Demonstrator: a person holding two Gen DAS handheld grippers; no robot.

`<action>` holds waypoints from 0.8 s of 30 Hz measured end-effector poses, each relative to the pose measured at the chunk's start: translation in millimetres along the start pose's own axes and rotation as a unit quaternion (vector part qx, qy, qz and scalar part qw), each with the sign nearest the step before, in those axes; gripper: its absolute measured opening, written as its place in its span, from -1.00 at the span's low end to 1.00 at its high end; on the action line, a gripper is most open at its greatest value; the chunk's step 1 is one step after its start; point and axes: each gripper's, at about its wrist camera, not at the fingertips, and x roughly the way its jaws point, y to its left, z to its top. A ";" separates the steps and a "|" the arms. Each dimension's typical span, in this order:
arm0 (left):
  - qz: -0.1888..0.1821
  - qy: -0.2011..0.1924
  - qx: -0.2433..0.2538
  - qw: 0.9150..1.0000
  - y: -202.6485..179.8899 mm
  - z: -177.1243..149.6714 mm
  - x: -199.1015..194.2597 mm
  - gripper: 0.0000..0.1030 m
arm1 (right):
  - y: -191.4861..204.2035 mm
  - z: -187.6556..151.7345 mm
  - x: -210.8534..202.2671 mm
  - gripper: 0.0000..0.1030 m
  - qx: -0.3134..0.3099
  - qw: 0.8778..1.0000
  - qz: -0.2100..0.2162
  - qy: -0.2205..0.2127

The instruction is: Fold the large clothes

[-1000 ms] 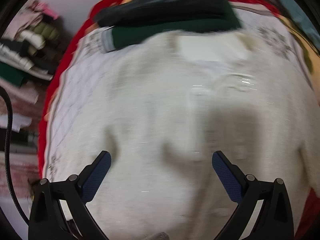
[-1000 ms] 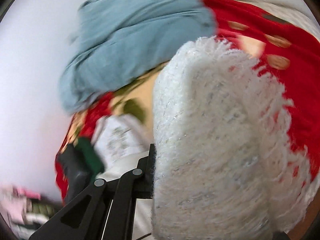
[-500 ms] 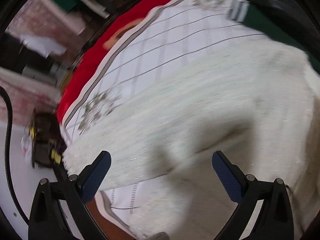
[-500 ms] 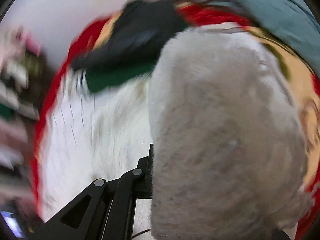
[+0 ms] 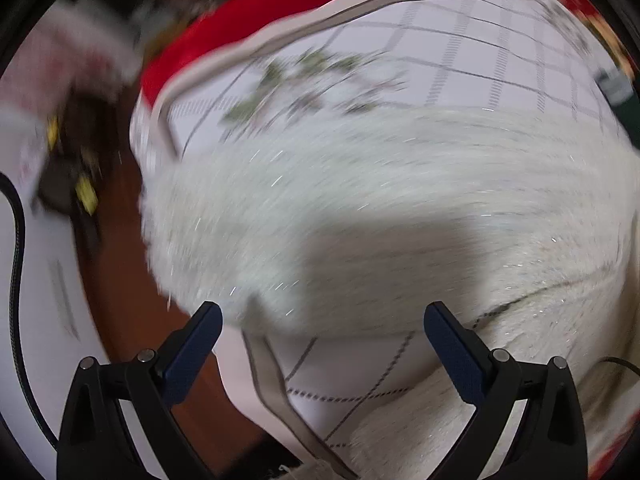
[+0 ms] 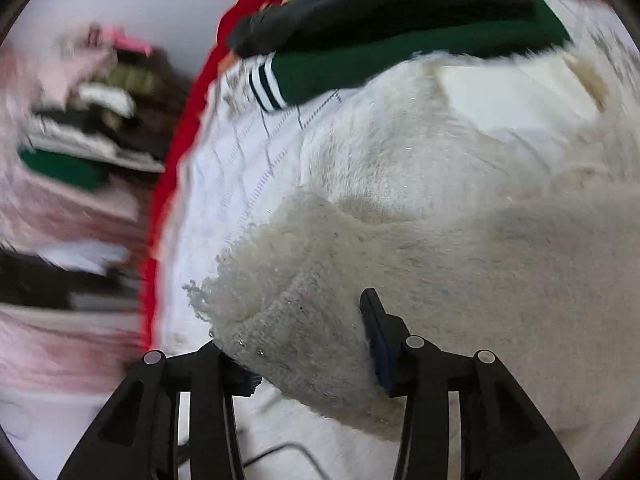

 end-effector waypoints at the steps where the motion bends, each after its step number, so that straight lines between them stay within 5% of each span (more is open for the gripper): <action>1: -0.019 0.013 -0.024 0.999 12.3 -0.2 5.1 1.00 | -8.2 -4.5 -11.3 -0.13 0.012 1.000 -0.002 -0.001; 4: -0.077 0.052 -0.109 0.990 48.3 0.9 27.7 1.00 | -14.0 -9.6 -27.7 -0.13 0.007 1.000 -0.019 0.017; 7: -0.136 0.083 -0.187 0.969 71.9 3.7 57.6 0.99 | -14.0 -17.2 -30.8 -0.13 0.004 0.999 -0.007 0.049; 9: -0.171 0.085 -0.226 0.955 79.9 8.1 73.1 0.99 | -4.8 -24.7 -27.2 -0.13 -0.008 0.998 -0.002 0.063; 11: -0.184 0.069 -0.245 0.949 83.0 18.0 80.9 0.96 | 3.8 -21.1 -26.6 -0.13 -0.020 0.997 0.003 0.070; 13: -0.174 0.045 -0.256 0.950 85.4 26.9 83.2 0.75 | 14.3 -15.7 -21.8 -0.13 -0.020 0.997 -0.002 0.071; 17: -0.127 -0.006 -0.264 0.956 91.7 49.7 75.1 -0.22 | 13.8 -16.1 -0.6 -0.13 0.000 0.996 -0.041 0.074; 22: -0.092 -0.036 -0.210 0.973 76.1 67.4 44.7 -0.55 | 26.8 -11.8 33.0 -0.12 -0.042 0.987 -0.130 0.080; 24: -0.093 -0.043 -0.194 0.976 78.8 68.5 34.7 -0.62 | 32.4 -12.5 54.1 0.16 -0.058 0.983 -0.146 0.099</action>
